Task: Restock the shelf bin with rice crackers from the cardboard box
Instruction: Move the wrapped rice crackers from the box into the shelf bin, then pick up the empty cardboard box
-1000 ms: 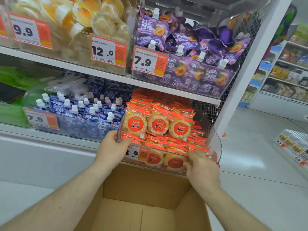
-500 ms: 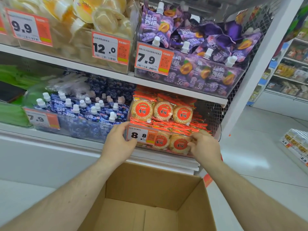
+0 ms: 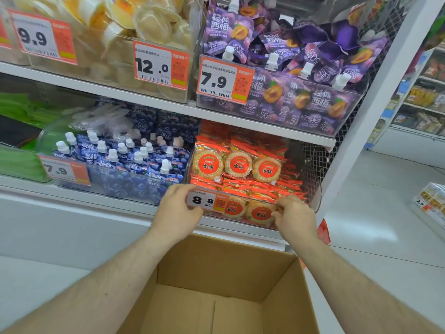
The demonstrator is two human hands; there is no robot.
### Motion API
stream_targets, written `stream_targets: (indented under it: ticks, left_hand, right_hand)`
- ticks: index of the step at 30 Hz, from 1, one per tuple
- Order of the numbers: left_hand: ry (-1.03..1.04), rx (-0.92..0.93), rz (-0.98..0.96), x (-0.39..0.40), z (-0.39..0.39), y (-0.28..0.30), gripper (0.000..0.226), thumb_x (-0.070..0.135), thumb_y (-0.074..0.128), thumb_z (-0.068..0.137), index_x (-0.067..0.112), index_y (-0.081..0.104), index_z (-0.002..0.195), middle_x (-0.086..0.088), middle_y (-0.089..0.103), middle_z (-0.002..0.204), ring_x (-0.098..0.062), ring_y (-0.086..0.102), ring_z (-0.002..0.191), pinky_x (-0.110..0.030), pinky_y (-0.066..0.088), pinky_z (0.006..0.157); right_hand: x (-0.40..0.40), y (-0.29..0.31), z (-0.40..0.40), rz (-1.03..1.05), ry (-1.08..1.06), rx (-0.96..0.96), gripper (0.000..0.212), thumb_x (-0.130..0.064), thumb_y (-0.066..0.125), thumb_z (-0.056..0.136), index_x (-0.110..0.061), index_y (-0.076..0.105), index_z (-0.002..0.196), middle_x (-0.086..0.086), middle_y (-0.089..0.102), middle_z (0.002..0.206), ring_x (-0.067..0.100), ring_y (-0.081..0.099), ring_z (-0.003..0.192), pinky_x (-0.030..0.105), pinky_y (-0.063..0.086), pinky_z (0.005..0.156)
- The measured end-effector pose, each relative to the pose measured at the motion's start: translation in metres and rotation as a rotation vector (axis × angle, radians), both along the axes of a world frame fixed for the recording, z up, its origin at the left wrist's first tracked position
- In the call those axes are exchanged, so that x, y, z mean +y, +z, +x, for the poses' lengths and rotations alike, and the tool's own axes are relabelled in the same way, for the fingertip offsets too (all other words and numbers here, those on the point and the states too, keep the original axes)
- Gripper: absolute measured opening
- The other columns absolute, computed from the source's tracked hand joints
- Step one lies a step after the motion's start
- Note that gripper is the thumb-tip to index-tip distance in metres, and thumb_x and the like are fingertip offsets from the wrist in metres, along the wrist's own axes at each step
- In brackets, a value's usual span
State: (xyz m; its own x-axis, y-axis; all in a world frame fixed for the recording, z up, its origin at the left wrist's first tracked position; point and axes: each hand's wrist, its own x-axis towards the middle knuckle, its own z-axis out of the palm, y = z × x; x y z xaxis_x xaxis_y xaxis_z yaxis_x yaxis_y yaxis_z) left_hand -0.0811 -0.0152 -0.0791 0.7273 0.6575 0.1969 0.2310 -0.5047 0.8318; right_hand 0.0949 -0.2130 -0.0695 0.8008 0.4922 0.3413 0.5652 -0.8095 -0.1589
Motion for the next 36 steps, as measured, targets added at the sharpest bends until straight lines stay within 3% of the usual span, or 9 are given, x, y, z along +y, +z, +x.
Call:
stream_targets:
  ticks: [6, 9, 12, 15, 19, 24, 29, 32, 36]
  left_hand:
    - [0.019, -0.006, 0.057, 0.002, -0.001, 0.0, 0.053, 0.011, 0.063, 0.083, 0.021, 0.052, 0.134, 0.007, 0.038, 0.131, -0.009, 0.04, 0.117, -0.019, 0.033, 0.096]
    - [0.008, 0.036, 0.255, 0.002, 0.0, -0.001, 0.056, 0.015, 0.064, 0.081, 0.026, 0.052, 0.135, 0.004, 0.032, 0.148, -0.021, 0.03, 0.133, -0.035, 0.029, 0.109]
    - [-0.017, 0.136, 0.379, -0.002, -0.001, 0.001, 0.062, 0.023, 0.061, 0.082, 0.035, 0.043, 0.141, 0.01, 0.023, 0.155, -0.02, 0.02, 0.136, -0.044, 0.026, 0.11]
    - [-0.045, 0.209, 0.401, -0.001, -0.001, 0.001, 0.066, 0.026, 0.058, 0.084, 0.039, 0.034, 0.145, 0.015, 0.015, 0.157, -0.018, 0.014, 0.136, -0.044, 0.021, 0.11]
    - [-0.058, 0.219, 0.412, 0.003, -0.004, 0.001, 0.066, 0.026, 0.058, 0.084, 0.039, 0.034, 0.144, 0.016, 0.017, 0.157, -0.017, 0.014, 0.135, -0.042, 0.022, 0.109]
    - [-0.065, 0.161, 0.431, 0.001, -0.004, 0.003, 0.061, 0.024, 0.058, 0.085, 0.034, 0.039, 0.142, 0.014, 0.022, 0.155, -0.017, 0.016, 0.134, -0.041, 0.023, 0.108]
    - [-0.137, 0.105, 0.461, -0.007, -0.012, 0.002, 0.057, 0.02, 0.059, 0.084, 0.028, 0.045, 0.139, 0.011, 0.036, 0.145, -0.018, 0.029, 0.129, -0.039, 0.029, 0.104]
    - [-0.233, 0.169, 0.456, -0.016, -0.025, -0.001, 0.056, 0.019, 0.059, 0.084, 0.024, 0.048, 0.138, 0.006, 0.048, 0.138, -0.021, 0.042, 0.126, -0.037, 0.036, 0.104]
    - [-0.382, 0.371, 0.448, -0.035, -0.051, -0.018, 0.047, 0.019, 0.059, 0.083, 0.023, 0.057, 0.129, 0.005, 0.06, 0.13, -0.015, 0.054, 0.117, -0.032, 0.044, 0.101]
  right_hand:
    - [0.007, 0.015, -0.012, -0.031, -0.04, 0.006, 0.034, -0.016, 0.056, 0.083, -0.021, 0.067, 0.115, -0.001, 0.058, 0.12, 0.026, 0.062, 0.099, 0.036, 0.052, 0.076]
    - [0.032, 0.043, -0.018, 0.124, 0.123, -0.102, 0.055, -0.005, 0.055, 0.077, -0.02, 0.059, 0.13, -0.003, 0.052, 0.138, 0.026, 0.058, 0.115, 0.038, 0.051, 0.083]
    - [0.073, 0.061, -0.016, 0.007, 0.229, -0.007, 0.083, -0.001, 0.054, 0.075, -0.022, 0.03, 0.151, -0.004, 0.021, 0.16, 0.024, 0.039, 0.137, 0.04, 0.046, 0.101]
    - [0.107, 0.064, -0.005, -0.184, 0.199, 0.098, 0.086, -0.007, 0.053, 0.081, -0.021, 0.01, 0.155, -0.003, 0.005, 0.163, 0.033, 0.032, 0.139, 0.042, 0.039, 0.107]
    - [0.123, 0.053, 0.0, -0.298, 0.196, 0.008, 0.074, -0.018, 0.051, 0.088, -0.012, 0.017, 0.153, 0.009, 0.018, 0.161, 0.038, 0.037, 0.133, 0.039, 0.029, 0.113]
    - [0.121, 0.051, -0.002, -0.295, 0.222, 0.043, 0.083, -0.005, 0.049, 0.084, -0.013, 0.007, 0.155, 0.008, 0.003, 0.163, 0.038, 0.028, 0.14, 0.038, 0.023, 0.117]
    - [0.09, 0.055, -0.016, -0.189, 0.3, 0.062, 0.096, 0.007, 0.049, 0.076, -0.022, 0.006, 0.156, -0.003, -0.01, 0.163, 0.034, 0.04, 0.13, 0.041, 0.046, 0.097]
    - [0.058, 0.04, -0.049, -0.036, 0.346, 0.006, 0.089, 0.005, 0.054, 0.073, -0.019, 0.023, 0.153, -0.002, 0.004, 0.163, 0.03, 0.042, 0.133, 0.039, 0.046, 0.096]
    - [0.009, -0.017, -0.104, -0.006, 0.42, 0.178, 0.075, 0.0, 0.052, 0.075, -0.017, 0.039, 0.147, 0.0, 0.024, 0.16, 0.024, 0.04, 0.137, 0.036, 0.041, 0.106]
